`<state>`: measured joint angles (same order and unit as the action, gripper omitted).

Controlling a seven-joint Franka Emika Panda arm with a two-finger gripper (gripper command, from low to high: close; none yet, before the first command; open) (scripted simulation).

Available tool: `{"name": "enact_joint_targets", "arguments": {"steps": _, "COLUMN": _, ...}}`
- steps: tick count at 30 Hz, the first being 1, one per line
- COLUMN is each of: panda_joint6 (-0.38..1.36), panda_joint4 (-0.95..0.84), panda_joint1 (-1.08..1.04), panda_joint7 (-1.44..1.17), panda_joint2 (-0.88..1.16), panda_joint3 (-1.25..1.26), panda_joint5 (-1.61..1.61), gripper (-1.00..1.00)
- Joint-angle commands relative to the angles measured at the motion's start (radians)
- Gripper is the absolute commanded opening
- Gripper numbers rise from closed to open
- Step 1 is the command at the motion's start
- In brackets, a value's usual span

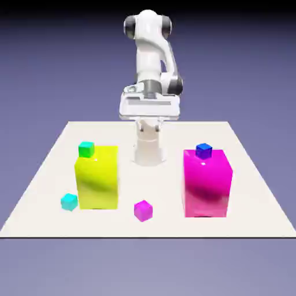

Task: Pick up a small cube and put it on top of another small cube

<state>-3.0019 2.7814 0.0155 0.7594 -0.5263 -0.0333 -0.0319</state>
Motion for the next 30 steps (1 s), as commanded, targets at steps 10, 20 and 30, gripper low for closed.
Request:
{"name": "enact_joint_targets", "arguments": {"steps": 10, "panda_joint6": 0.231, "panda_joint4": -0.291, "panda_joint1": 0.109, "panda_joint7": 0.187, "panda_joint2": 0.362, "panda_joint3": -0.312, "panda_joint5": -0.197, "gripper": 0.0}}
{"name": "enact_joint_targets", "arguments": {"steps": 20, "panda_joint6": 0.477, "panda_joint4": -0.568, "panda_joint1": 0.193, "panda_joint7": 0.366, "panda_joint2": 0.725, "panda_joint3": -0.615, "panda_joint5": -0.414, "gripper": 0.0}}
{"name": "enact_joint_targets", "arguments": {"steps": 30, "panda_joint6": 0.872, "panda_joint4": -0.654, "panda_joint1": -0.002, "panda_joint7": 0.434, "panda_joint2": 1.056, "panda_joint3": -0.777, "panda_joint5": -0.828, "gripper": 0.0}}
